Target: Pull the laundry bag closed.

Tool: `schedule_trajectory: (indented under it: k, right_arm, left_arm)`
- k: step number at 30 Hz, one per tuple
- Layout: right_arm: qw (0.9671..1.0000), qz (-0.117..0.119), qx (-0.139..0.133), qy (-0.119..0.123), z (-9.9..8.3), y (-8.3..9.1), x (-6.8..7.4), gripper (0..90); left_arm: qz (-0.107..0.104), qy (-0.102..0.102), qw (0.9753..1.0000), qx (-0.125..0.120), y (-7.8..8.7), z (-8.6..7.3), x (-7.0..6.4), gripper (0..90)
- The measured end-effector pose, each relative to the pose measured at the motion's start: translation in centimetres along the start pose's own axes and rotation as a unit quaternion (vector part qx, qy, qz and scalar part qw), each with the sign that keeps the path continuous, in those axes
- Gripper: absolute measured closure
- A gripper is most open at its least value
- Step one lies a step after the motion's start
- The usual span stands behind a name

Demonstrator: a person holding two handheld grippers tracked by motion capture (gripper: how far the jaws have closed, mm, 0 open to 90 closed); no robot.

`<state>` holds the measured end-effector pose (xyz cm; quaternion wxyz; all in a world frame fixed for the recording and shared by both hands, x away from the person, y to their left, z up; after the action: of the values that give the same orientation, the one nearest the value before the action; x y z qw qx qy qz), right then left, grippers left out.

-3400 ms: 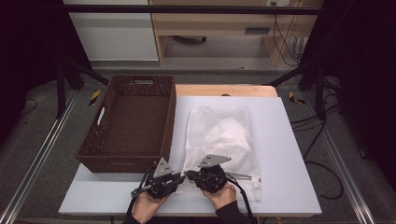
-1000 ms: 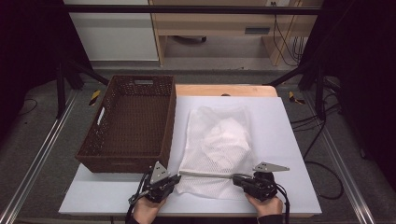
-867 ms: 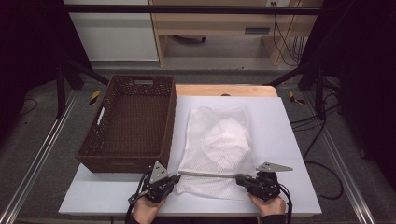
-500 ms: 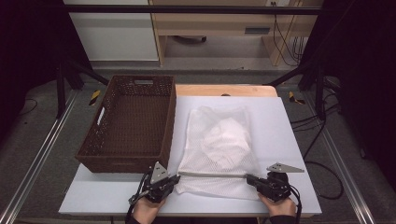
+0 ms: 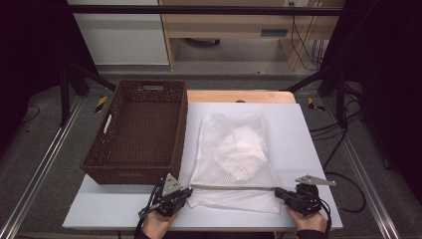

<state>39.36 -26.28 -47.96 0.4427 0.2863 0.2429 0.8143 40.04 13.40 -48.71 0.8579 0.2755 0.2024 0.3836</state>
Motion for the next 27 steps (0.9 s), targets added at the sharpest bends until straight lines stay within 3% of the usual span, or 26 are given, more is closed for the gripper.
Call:
schedule_trajectory:
  k: [3,4,7,8,12,16,19,22,27]
  right_arm:
    - [0.9999,-0.002,-0.011,0.01,0.3,0.0,0.0,85.9]
    - [0.9988,-0.015,-0.028,0.037,0.7,-0.1,0.1,85.3]
    - [0.9974,-0.031,-0.037,0.053,1.1,-0.4,0.1,83.0]
    - [0.9951,-0.059,-0.048,0.063,1.2,-0.6,-0.1,79.0]
    - [0.9937,-0.074,-0.061,0.057,0.9,-0.4,-0.7,68.5]
    - [0.9928,-0.088,-0.058,0.059,0.2,-0.3,-0.8,60.0]
    - [0.9946,-0.081,-0.035,0.053,-0.6,-0.6,-0.7,55.6]
    - [0.9939,-0.082,-0.019,0.071,-0.8,-1.1,0.0,53.5]
    - [0.993,-0.089,-0.012,0.076,-0.6,-1.4,0.6,65.8]
  left_arm:
    - [-0.005,0.001,1.0,-0.002,0.0,0.0,0.0,88.1]
    - [-0.009,0.001,1.0,-0.004,0.0,0.0,0.0,88.1]
    - [-0.008,0.0,1.0,-0.002,-0.1,-0.1,0.0,87.9]
    - [-0.011,0.001,0.9999,-0.005,-0.2,-0.2,0.0,87.9]
    - [-0.018,0.003,0.9998,-0.008,-0.2,-0.2,0.2,87.4]
    - [-0.019,0.001,0.9997,-0.013,-0.1,-0.4,0.3,85.1]
    - [-0.024,0.0,0.9994,-0.023,0.4,-0.4,0.3,77.4]
    - [-0.025,-0.001,0.9996,-0.012,0.3,-0.6,0.3,76.2]
    - [-0.028,0.003,0.9996,0.008,-0.2,-0.6,0.3,86.5]
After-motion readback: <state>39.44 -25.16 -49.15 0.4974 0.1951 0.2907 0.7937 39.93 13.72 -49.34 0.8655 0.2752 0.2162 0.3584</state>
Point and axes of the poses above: each handheld gripper's, and its own axes: y roughly backward along the jaws, z roughly out of its top, x roughly to its left, the point moved 1 cm from there along -y, roughly forward along the jaws, and after that the axes turned 4 degrees about y, right-handed, at the moved point
